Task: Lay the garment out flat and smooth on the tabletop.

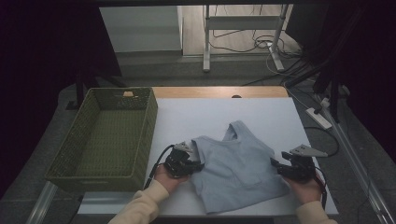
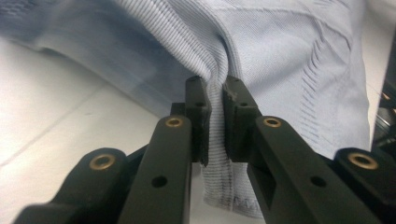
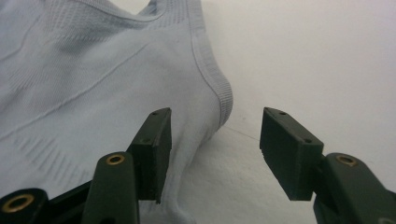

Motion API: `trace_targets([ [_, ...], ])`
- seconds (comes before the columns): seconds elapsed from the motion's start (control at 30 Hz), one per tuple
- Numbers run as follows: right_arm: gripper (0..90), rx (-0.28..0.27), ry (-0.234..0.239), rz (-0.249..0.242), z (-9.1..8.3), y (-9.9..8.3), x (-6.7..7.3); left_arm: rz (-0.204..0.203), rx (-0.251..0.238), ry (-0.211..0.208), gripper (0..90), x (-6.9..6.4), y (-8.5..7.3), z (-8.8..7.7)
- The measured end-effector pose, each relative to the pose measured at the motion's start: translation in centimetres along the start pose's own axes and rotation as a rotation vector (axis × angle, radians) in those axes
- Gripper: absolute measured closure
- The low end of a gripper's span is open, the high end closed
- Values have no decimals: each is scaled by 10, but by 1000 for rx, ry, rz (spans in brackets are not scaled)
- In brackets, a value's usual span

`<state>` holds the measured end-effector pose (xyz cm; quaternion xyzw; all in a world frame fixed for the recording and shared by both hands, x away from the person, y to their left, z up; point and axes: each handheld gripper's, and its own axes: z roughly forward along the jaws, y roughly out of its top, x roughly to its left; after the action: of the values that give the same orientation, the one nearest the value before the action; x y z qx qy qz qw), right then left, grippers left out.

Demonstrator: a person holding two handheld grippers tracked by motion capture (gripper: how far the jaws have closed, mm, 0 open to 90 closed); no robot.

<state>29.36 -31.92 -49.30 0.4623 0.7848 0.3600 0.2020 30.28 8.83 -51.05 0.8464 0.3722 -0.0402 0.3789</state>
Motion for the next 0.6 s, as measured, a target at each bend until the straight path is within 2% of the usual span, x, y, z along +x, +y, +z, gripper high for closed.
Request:
trace_targets([
  [0.3, 434, 0, 16, -4, 1, 1, 3, -44, -65, 59, 813, 17, 3, -12],
  [0.6, 434, -9, 27, -18, 2, 2, 8, -74, -116, 85, 812, 30, 5, -17],
])
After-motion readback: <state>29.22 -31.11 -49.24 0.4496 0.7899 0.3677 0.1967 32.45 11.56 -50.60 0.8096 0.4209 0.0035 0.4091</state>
